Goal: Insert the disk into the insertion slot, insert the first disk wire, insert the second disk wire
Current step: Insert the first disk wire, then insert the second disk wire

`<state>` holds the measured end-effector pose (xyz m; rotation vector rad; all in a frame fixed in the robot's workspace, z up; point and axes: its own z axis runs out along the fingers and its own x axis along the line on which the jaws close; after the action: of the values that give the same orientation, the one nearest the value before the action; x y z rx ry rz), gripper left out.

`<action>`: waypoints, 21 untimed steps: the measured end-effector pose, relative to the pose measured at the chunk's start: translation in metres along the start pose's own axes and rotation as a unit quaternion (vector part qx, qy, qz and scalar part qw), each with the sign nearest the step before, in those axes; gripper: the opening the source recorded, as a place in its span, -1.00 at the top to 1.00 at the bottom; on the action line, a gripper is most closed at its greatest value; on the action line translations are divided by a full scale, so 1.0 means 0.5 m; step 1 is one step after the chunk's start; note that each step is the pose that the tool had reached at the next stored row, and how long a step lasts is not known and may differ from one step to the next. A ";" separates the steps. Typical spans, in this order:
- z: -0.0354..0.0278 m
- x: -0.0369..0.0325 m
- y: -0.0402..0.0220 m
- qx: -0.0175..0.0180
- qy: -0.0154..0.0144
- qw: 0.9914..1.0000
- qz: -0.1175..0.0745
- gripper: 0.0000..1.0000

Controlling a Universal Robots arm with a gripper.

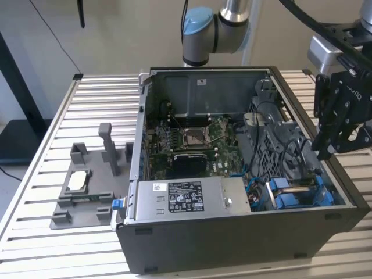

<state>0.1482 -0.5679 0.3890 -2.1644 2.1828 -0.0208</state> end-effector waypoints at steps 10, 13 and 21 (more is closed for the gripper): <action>0.001 0.000 -0.018 0.000 -0.011 1.000 0.002 0.47; 0.002 -0.001 -0.025 0.000 -0.019 1.000 0.002 0.47; 0.003 -0.007 -0.038 0.000 -0.028 1.000 0.003 0.47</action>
<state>0.1674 -0.5644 0.3888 -2.1311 2.1601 0.0397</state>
